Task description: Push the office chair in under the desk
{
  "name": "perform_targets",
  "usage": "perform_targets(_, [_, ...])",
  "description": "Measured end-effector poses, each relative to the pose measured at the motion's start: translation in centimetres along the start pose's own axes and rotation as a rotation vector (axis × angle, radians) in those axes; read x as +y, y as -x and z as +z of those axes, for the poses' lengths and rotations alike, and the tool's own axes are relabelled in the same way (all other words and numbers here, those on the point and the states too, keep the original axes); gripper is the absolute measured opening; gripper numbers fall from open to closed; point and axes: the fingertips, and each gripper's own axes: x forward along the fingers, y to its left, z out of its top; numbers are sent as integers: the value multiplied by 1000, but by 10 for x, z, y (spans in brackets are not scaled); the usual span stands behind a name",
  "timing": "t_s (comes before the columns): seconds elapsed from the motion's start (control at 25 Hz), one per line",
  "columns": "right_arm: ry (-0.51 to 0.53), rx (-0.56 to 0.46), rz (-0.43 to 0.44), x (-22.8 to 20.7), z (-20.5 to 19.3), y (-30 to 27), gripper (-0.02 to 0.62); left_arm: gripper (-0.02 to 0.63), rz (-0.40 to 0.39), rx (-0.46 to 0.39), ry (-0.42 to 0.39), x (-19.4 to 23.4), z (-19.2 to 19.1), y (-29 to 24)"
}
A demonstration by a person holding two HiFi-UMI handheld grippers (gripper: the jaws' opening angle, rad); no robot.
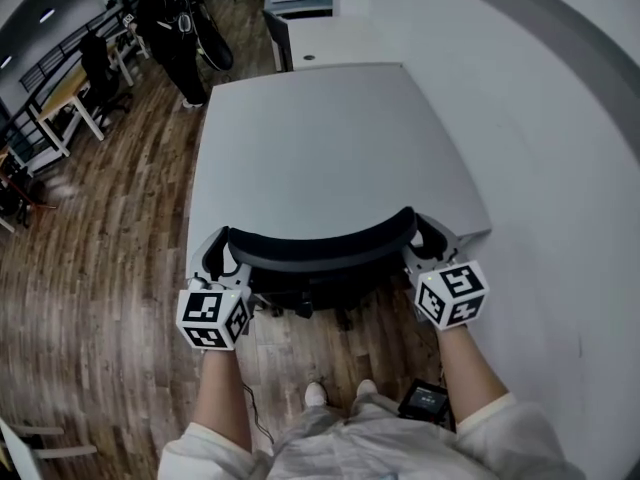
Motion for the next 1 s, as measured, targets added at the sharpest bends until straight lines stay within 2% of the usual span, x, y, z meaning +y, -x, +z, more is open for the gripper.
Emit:
perform_targets(0.2, [-33, -2, 46, 2, 6, 5, 199, 218, 5, -17, -3, -1, 5, 6])
perform_targets(0.36, [18, -3, 50, 7, 4, 19, 196, 225, 14, -36, -19, -8, 5, 21])
perform_targets(0.48, [18, -8, 84, 21, 3, 32, 196, 225, 14, -62, -18, -16, 10, 37])
perform_targets(0.84, [38, -34, 188, 65, 11, 61, 195, 222, -85, -110, -16, -68, 19, 72])
perform_targets(1.0, [32, -43, 205, 74, 8, 74, 158, 184, -126, -124, 4, -90, 24, 85])
